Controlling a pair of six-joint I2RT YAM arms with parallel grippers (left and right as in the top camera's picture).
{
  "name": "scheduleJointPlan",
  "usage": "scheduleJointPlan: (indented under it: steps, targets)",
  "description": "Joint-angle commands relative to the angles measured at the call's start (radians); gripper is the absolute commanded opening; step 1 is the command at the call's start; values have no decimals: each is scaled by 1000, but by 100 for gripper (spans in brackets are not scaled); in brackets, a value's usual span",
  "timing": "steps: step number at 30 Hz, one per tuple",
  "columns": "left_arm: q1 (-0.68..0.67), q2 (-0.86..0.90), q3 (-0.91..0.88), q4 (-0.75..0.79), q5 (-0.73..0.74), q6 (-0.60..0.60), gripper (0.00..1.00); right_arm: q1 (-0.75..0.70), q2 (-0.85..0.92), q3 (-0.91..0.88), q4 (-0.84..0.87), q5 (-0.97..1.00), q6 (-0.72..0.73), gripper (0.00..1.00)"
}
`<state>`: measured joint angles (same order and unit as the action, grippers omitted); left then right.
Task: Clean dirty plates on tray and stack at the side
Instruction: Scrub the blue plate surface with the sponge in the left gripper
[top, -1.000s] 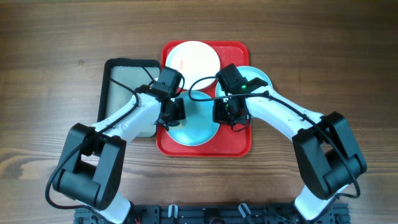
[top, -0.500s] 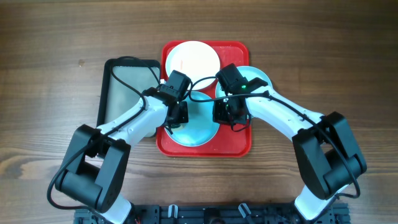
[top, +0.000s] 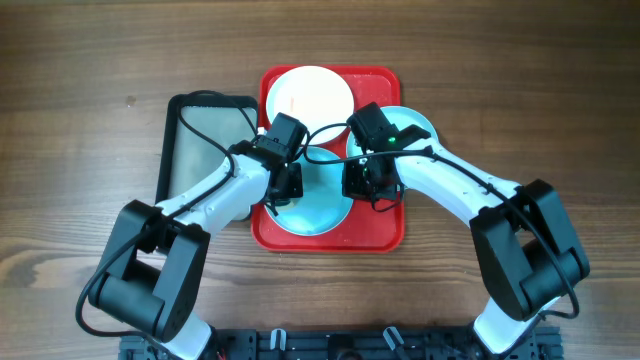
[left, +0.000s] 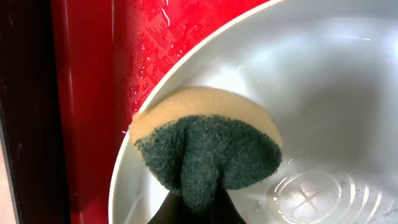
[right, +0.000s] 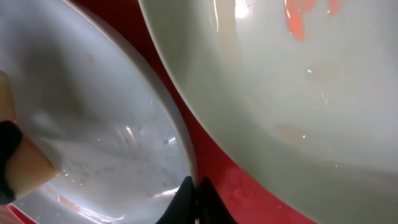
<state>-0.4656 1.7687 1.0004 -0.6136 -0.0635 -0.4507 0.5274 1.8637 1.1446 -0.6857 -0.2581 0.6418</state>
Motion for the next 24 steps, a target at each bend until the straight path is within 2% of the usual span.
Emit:
scheduleJointPlan:
  steps: [1, 7, 16, 24]
  targets:
    - [-6, 34, -33, -7, -23, 2, 4, -1, 18, -8, 5, -5, -13, 4]
    - [-31, 92, -33, 15, 33, 1, 4, -1, 18, -8, 5, -5, -13, 4]
    - [-82, 92, -33, 26, 90, 2, 4, -1, 18, -8, 9, -5, -14, 4]
    - [-82, 93, -33, 25, 200, 4, 4, -1, 18, -8, 9, -5, -14, 4]
